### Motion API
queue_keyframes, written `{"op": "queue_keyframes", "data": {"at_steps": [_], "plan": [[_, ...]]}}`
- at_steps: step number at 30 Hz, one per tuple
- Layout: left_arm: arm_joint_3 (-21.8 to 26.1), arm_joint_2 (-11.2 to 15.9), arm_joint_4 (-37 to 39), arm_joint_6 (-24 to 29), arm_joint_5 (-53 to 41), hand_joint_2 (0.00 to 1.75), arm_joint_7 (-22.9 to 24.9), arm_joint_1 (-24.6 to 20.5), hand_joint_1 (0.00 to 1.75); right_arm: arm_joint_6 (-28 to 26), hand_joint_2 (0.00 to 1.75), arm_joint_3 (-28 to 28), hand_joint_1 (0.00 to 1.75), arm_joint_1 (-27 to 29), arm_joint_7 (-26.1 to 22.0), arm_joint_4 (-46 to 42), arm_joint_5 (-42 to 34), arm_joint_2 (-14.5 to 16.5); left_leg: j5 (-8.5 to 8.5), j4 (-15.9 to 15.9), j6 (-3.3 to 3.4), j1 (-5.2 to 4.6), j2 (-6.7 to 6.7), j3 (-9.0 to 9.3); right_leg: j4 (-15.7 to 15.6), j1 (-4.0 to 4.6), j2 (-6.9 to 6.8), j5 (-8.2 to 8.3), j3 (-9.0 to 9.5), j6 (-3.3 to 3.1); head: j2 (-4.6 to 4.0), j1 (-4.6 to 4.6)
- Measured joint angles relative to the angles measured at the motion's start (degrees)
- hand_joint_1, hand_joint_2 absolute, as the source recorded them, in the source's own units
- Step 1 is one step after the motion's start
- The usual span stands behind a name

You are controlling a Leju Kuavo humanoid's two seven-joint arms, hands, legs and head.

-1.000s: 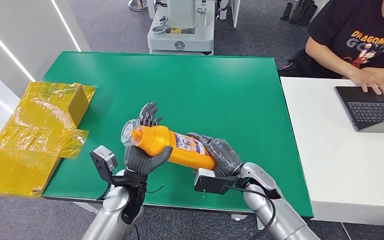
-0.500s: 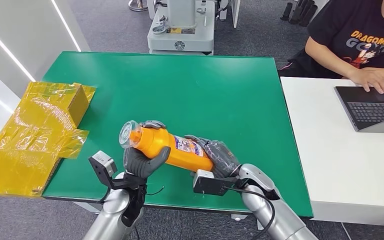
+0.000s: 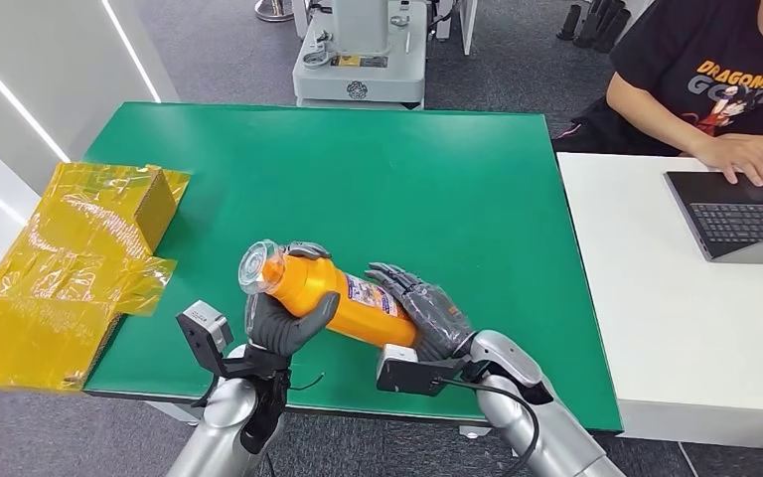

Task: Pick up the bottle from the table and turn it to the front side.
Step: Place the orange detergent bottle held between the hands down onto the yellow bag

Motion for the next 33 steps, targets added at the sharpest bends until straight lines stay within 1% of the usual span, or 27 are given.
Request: {"op": "queue_keyframes", "data": {"at_steps": [4, 8, 13, 17, 21, 25, 28, 31, 33], "plan": [[0.16, 0.10, -0.11, 0.39, -0.07, 1.75, -0.02, -0.13, 1.75, -3.06, 1.75, -0.12, 0.00, 1.38, 1.41, -1.89, -0.03, 0.01, 0.00, 0.00, 0.00, 0.00, 0.00, 0.00, 0.00, 0.00, 0.00, 0.00, 0.00, 0.00, 0.00, 0.00], [0.45, 0.51, -0.39, 1.37, -0.66, 1.75, -0.16, -0.29, 1.75, -7.99, 1.75, -0.92, 0.00, 3.63, 2.25, -4.91, -0.52, 0.05, 0.00, -0.01, 0.00, 0.00, 0.00, 0.00, 0.00, 0.00, 0.00, 0.00, 0.00, 0.00, 0.00, -0.01], [1.18, 1.94, -1.51, 3.55, -3.01, 1.75, -1.01, -0.54, 1.75, -16.00, 1.75, -2.57, 0.00, 7.70, 0.34, -9.65, -6.11, 1.35, 0.00, -0.03, 0.00, 0.01, 0.00, 0.00, 0.00, 0.01, 0.00, -0.02, -0.02, -0.01, 0.00, -0.01], [1.93, 3.50, -3.50, 4.31, -6.27, 1.75, -0.50, -1.38, 1.75, -19.36, 1.75, -2.59, 0.00, 10.77, -0.53, -12.60, -8.81, 2.33, 0.00, -0.05, -0.01, 0.01, 0.00, 0.00, 0.01, 0.01, 0.00, -0.03, -0.03, -0.02, 0.00, 0.00], [3.09, 5.57, -5.80, 4.21, -10.70, 1.75, 1.65, -2.19, 1.75, -20.61, 1.75, -2.57, 0.00, 13.92, -1.43, -15.51, -15.43, 3.27, 0.00, -0.05, -0.01, 0.02, 0.01, 0.00, 0.01, 0.02, 0.01, -0.03, -0.03, -0.02, 0.00, 0.00], [4.09, 6.79, -7.16, 4.06, -11.92, 1.75, 2.29, -2.51, 1.75, -20.43, 1.75, -2.57, 0.00, 15.40, -1.31, -17.21, -18.17, 3.71, 0.00, -0.05, 0.00, 0.02, 0.02, 0.00, 0.01, 0.02, 0.01, -0.03, -0.02, -0.02, 0.00, 0.00], [4.40, 8.21, -7.55, 6.06, -14.72, 1.75, 3.18, -2.75, 1.75, -19.41, 1.75, -2.85, 0.00, 16.38, -0.40, -17.80, -24.09, 4.39, 0.00, -0.05, -0.01, 0.02, 0.02, 0.00, 0.01, 0.02, 0.01, -0.03, -0.02, -0.02, 0.00, 0.01], [5.16, 11.25, -7.67, 10.60, -18.40, 1.75, 4.00, -3.33, 1.75, -20.10, 1.75, -3.33, 0.00, 17.72, 0.06, -18.08, -26.99, 4.93, 0.00, -0.05, -0.01, 0.02, 0.06, 0.01, 0.03, 0.02, 0.05, -0.03, -0.04, -0.03, 0.00, 0.00], [5.75, 14.37, -7.76, 13.19, -22.11, 1.75, 5.08, -4.16, 1.75, -20.70, 1.75, -3.50, 0.00, 18.51, -0.08, -18.45, -27.72, 4.98, 0.01, -0.06, -0.03, 0.05, 0.08, 0.01, 0.05, 0.04, 0.06, -0.03, -0.07, -0.04, 0.00, -0.01]]}}
